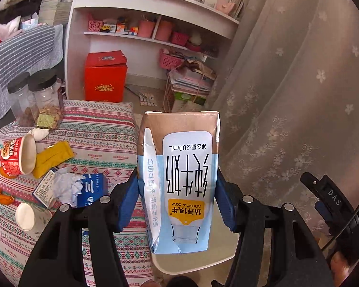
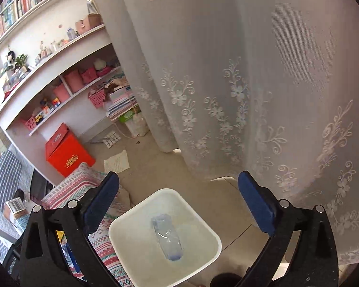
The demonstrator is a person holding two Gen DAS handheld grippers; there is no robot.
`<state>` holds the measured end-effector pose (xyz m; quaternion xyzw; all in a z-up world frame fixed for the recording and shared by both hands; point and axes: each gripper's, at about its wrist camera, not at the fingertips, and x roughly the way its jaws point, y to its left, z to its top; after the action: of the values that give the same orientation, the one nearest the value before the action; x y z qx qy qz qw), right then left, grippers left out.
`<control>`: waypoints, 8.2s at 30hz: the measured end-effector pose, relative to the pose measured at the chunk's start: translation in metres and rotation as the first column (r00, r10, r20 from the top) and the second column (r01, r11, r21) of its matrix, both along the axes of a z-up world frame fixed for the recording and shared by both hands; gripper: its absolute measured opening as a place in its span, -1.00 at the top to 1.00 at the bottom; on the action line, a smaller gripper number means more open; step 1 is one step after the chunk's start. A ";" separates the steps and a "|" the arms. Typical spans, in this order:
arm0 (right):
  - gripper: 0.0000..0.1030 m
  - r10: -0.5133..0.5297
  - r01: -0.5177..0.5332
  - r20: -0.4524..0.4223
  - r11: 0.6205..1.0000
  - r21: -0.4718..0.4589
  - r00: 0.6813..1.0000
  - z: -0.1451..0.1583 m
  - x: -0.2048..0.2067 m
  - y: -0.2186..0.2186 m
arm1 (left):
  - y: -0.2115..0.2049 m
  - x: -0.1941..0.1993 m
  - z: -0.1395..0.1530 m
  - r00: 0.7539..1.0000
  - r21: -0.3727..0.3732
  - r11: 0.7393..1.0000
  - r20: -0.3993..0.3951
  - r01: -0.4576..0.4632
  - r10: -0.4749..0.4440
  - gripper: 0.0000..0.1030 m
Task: Collect trash
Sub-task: 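Release the bottle into the white bin with the right tool while the left holds the carton, then move the left tool over the white bin and release the milk carton, then reach the left tool to the red noodle cup and grasp it, then grasp the crumpled white tissue with the right tool while the left tool holds the cup, then release the tissue into the bin with the right tool while the left holds the cup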
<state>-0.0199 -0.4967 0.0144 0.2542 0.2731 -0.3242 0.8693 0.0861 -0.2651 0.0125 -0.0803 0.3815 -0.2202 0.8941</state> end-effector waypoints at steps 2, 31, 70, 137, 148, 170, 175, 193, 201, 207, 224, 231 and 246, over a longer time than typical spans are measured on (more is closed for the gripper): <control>-0.86 -0.030 0.030 0.001 1.000 0.006 1.000 0.000 -0.007 -0.008 | -0.016 0.003 -0.005 0.999 -0.001 1.000 -0.025 0.028 -0.028 -0.13; -0.86 -0.071 0.063 -0.052 0.988 -0.140 0.996 0.007 -0.004 0.004 | -0.053 0.004 -0.003 0.998 0.217 0.975 0.060 -0.048 0.036 -0.78; -0.86 0.399 -0.437 -0.191 0.866 -0.241 0.897 -0.030 0.136 0.262 | 0.234 0.069 -0.056 0.879 0.310 0.838 -0.011 -0.450 0.476 -0.79; 0.07 0.552 -0.453 -0.271 0.820 0.350 0.789 -0.180 0.376 0.465 | 0.470 0.024 -0.016 0.732 0.109 0.735 -0.072 -0.670 0.678 -0.64; 0.07 0.626 -0.559 -0.188 0.769 0.310 0.756 -0.128 0.310 0.458 | 0.479 0.017 -0.010 0.716 0.085 0.719 -0.073 -0.690 0.695 -0.64; 0.05 0.761 -0.761 0.029 0.648 0.036 0.649 0.003 0.174 0.411 | 0.457 -0.003 0.010 0.748 0.027 0.748 -0.004 -0.663 0.663 -0.64; 0.05 0.758 -0.756 0.027 0.653 -0.047 0.652 0.012 0.148 0.397 | 0.441 -0.009 0.015 0.769 0.020 0.768 0.022 -0.640 0.639 -0.64; 0.04 0.663 -0.639 -0.008 0.718 -0.274 0.749 0.026 0.084 0.308 | 0.331 -0.026 0.028 0.852 0.048 0.860 0.175 -0.508 0.493 -0.10; 0.03 0.593 -0.570 -0.014 0.767 -0.295 0.805 0.023 0.063 0.248 | 0.293 -0.021 0.021 0.886 0.061 0.891 0.150 -0.450 0.438 0.32; 0.03 0.563 -0.540 0.006 0.797 -0.272 0.827 0.013 0.055 0.217 | 0.292 0.000 -0.028 0.907 0.253 0.891 -0.093 -0.377 0.411 -0.57; 0.02 0.593 -0.583 0.050 0.802 -0.131 0.804 0.002 0.061 0.200 | 0.342 -0.005 -0.141 0.606 -0.031 0.700 -0.529 -0.713 0.594 -0.14; 0.02 0.589 -0.584 0.028 0.805 -0.103 0.807 -0.003 0.066 0.195 | 0.355 0.004 -0.150 0.603 -0.024 0.704 -0.537 -0.710 0.590 0.81; 0.02 0.575 -0.569 0.027 0.814 -0.116 0.818 -0.005 0.068 0.191 | 0.342 0.002 -0.044 0.786 -0.025 0.793 -0.155 -0.609 0.599 0.85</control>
<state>0.0483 -0.3057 0.0099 0.1253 0.2932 -0.0538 0.9463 0.0877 0.0773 -0.0315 -0.2461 0.3886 0.0696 0.8852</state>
